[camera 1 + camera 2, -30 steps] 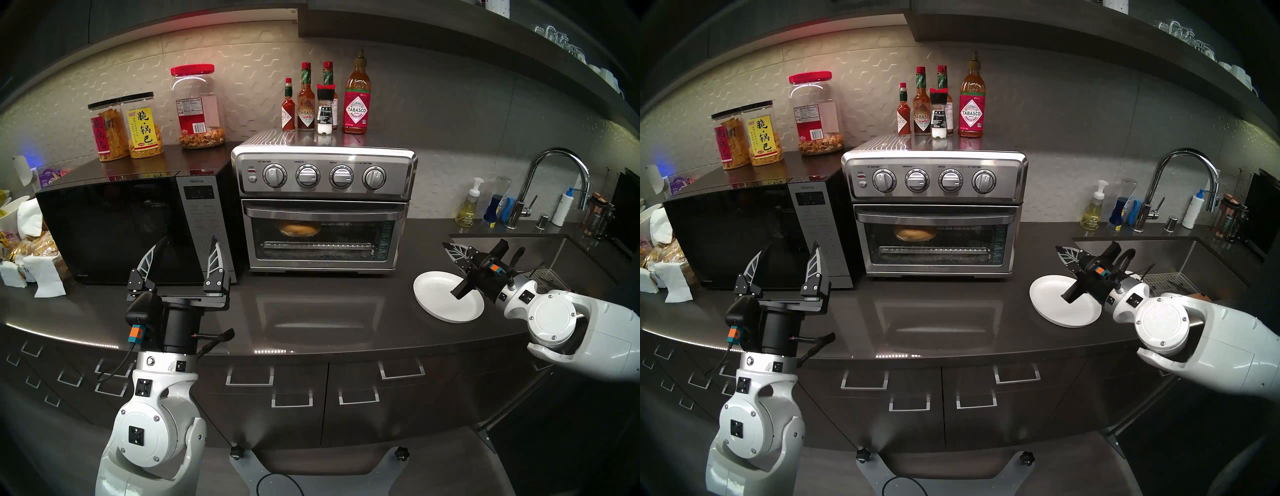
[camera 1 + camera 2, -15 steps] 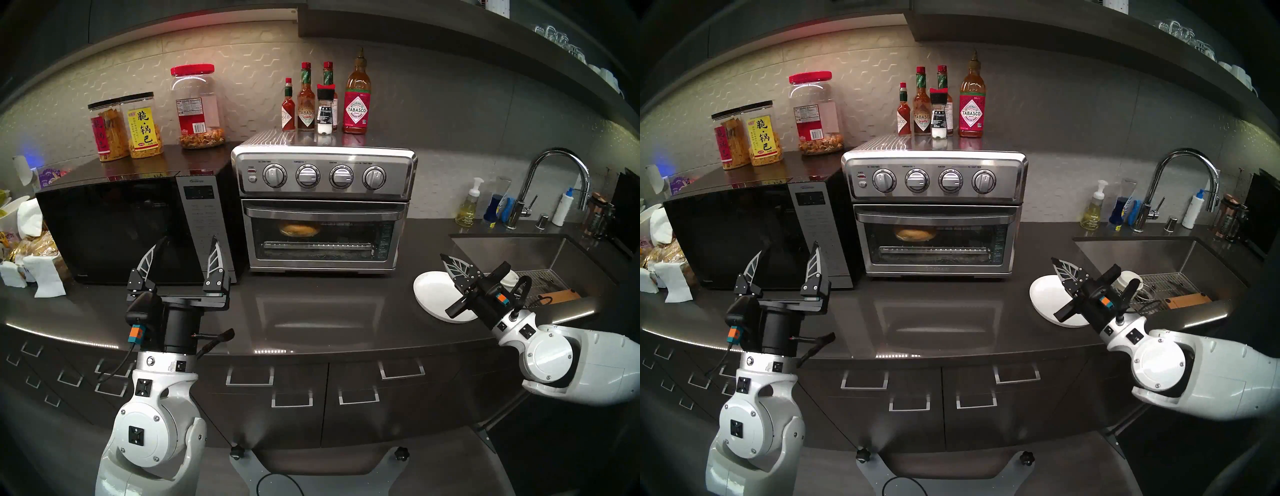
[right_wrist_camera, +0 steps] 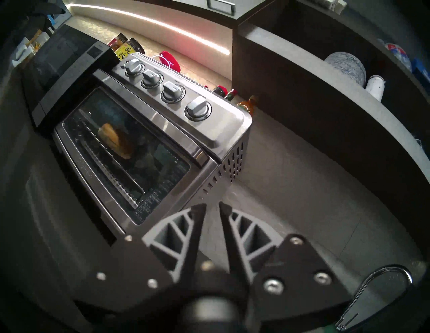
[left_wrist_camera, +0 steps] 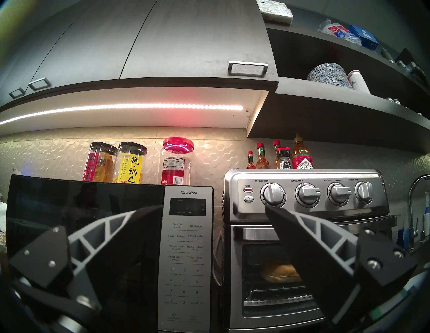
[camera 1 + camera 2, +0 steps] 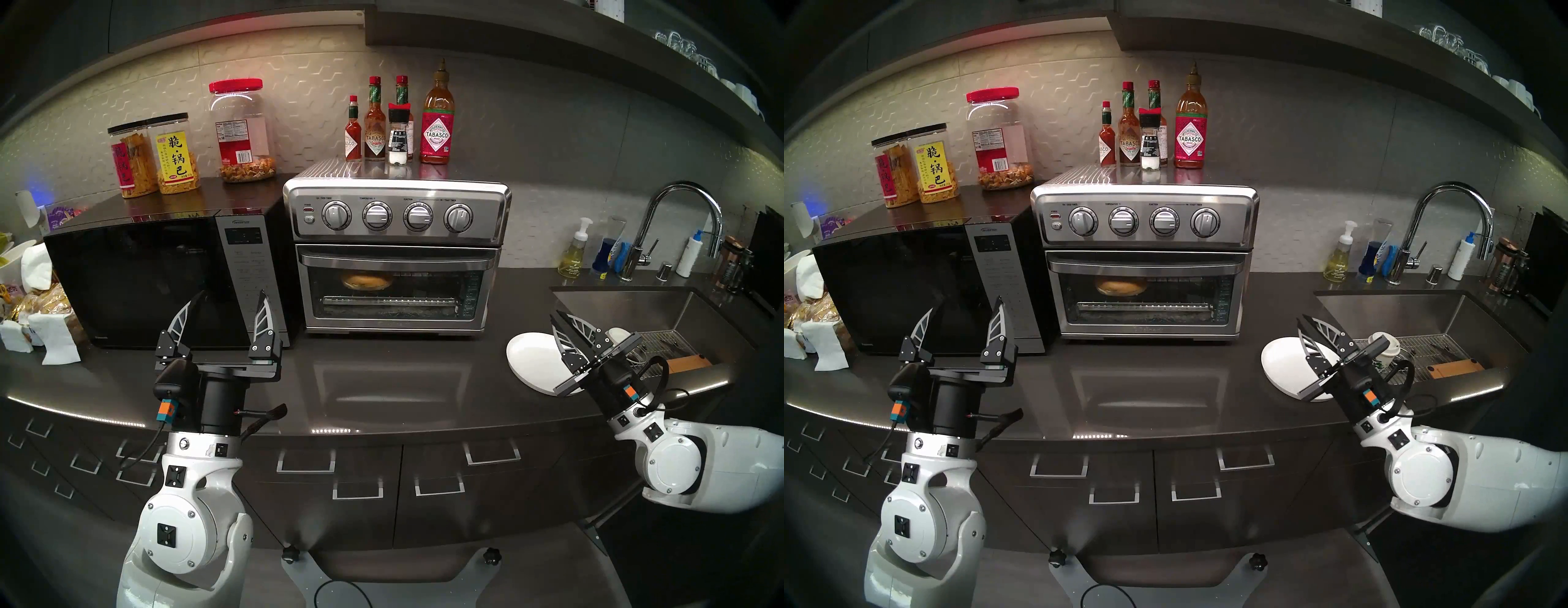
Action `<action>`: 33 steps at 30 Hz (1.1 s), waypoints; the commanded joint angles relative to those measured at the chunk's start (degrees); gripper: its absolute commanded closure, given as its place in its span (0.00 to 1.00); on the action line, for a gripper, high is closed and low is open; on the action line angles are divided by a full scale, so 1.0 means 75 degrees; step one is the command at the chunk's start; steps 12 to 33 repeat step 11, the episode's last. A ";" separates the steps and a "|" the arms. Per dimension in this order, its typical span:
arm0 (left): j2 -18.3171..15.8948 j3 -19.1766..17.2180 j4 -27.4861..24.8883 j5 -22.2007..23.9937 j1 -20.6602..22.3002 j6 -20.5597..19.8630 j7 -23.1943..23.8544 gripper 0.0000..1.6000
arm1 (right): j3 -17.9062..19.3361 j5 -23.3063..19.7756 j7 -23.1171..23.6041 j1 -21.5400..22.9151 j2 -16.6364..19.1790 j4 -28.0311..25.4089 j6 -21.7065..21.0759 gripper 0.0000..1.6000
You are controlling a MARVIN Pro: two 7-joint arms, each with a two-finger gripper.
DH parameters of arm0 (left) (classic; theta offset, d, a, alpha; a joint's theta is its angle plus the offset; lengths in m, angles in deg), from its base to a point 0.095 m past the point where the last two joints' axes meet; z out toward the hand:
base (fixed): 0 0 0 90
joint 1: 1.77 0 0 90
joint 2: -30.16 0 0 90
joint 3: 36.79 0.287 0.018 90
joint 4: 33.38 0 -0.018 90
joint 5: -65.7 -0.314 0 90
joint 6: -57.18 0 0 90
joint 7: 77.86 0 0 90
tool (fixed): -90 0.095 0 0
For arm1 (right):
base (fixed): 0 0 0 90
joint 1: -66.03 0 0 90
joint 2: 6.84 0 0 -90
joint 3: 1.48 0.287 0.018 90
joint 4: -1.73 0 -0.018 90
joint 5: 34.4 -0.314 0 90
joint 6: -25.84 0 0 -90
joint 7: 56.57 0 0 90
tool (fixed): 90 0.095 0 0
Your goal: Open the oven and place the bagel inside on the rack
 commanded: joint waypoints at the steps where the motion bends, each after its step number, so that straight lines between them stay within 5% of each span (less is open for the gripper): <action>1: -0.0005 0.0006 -0.0208 -0.0007 -0.0031 0.0033 0.0009 0.00 | 0.0196 0.0785 -0.0939 -0.0427 0.0027 0.0002 0.0166 0.54; 10: -0.0007 0.0005 -0.0224 -0.0007 -0.0050 0.0029 0.0009 0.00 | 0.0415 0.1512 -0.1832 -0.0884 0.0028 0.0028 0.0130 0.54; 33: -0.0007 0.0005 -0.0224 -0.0007 -0.0050 0.0029 0.0009 0.00 | 0.0415 0.1512 -0.1832 -0.0884 0.0028 0.0028 0.0130 0.54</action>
